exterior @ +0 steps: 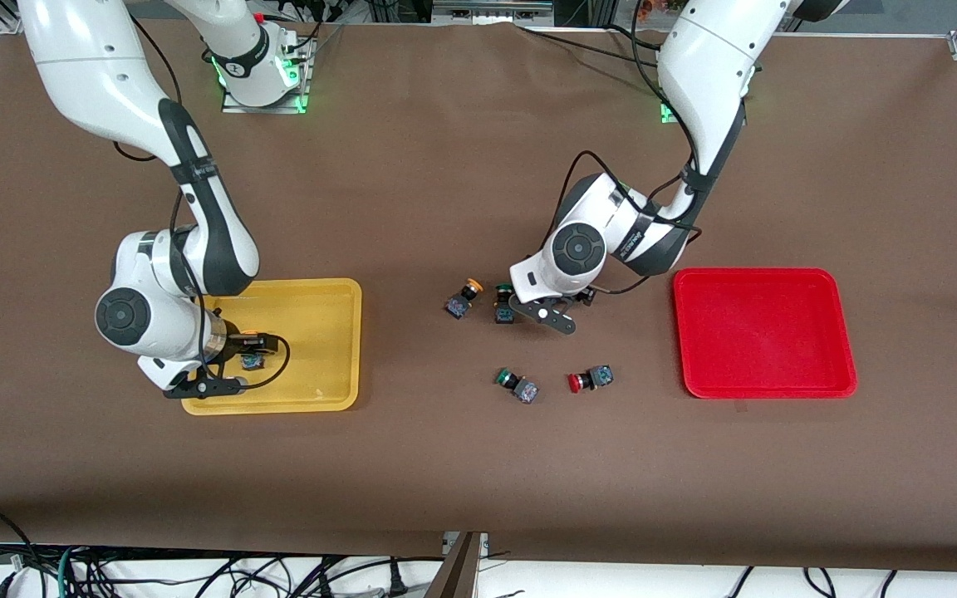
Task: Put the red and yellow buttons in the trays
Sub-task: 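Place the button in the yellow tray while the left gripper grasps a red-capped button, then carry the red button to the red tray while the right gripper reaches another button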
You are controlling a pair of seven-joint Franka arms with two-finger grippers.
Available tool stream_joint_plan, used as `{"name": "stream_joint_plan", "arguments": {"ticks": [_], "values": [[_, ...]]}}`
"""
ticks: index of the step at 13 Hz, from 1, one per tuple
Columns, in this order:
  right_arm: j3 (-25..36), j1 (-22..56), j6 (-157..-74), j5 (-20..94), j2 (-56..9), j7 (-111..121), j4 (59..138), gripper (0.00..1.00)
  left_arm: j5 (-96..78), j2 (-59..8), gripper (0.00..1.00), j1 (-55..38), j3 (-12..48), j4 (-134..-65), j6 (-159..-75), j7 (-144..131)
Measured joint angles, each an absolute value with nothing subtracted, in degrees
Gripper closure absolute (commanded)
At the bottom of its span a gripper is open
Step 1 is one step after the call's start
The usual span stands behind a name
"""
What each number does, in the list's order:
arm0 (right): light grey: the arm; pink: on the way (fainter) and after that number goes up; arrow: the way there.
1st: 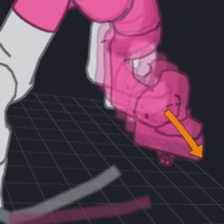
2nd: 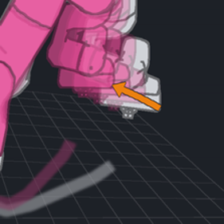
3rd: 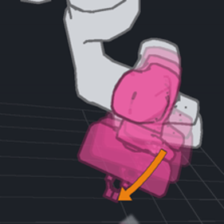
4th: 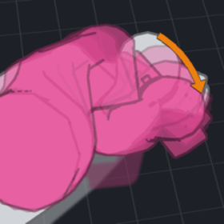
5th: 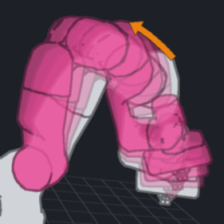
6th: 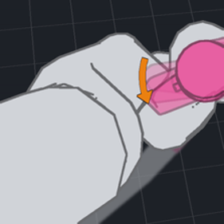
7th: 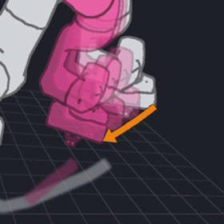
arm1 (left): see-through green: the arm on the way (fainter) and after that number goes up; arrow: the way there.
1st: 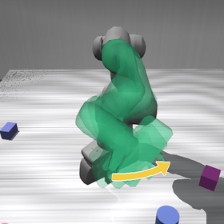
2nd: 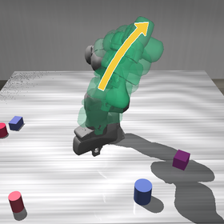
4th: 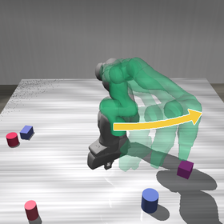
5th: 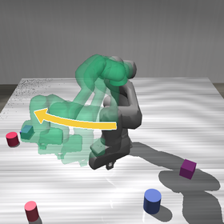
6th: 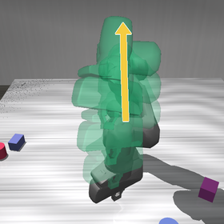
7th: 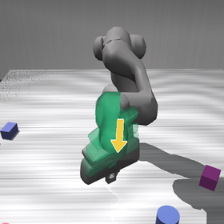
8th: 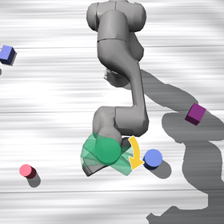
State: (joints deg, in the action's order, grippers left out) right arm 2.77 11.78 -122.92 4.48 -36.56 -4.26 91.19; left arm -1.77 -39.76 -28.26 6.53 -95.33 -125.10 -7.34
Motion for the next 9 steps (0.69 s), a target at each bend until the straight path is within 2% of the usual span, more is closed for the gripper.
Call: {"name": "stream_joint_plan", "arguments": {"ticks": [1,2,3,5,9], "values": [[2.21,12.38,-121.41,4.54,-36.11,-6.63,90.02,0.14,-1.66,-40.14,0.0,-28.28,6.54,-95.35,-125.76,-7.34],[1.89,13.26,-120.5,4.63,-36.03,-9.2,89.07,0.11,-1.52,-40.45,0.15,-28.37,6.57,-95.4,-126.24,-7.34],[1.68,14.4,-120.26,4.79,-36.04,-12.21,88.56,0.09,-1.05,-40.74,0.47,-28.63,6.58,-95.49,-126.68,-7.34],[1.46,18.84,-120.24,5.18,-36.15,-22.08,87.53,0.09,4.34,-41.5,0.87,-29.23,6.6,-95.54,-127.35,-7.5],[1.42,22.2,-120.28,5.4,-36.47,-30.66,87.31,0.09,6.37,-41.59,0.89,-29.24,6.56,-95.39,-127.48,-7.49]]}}
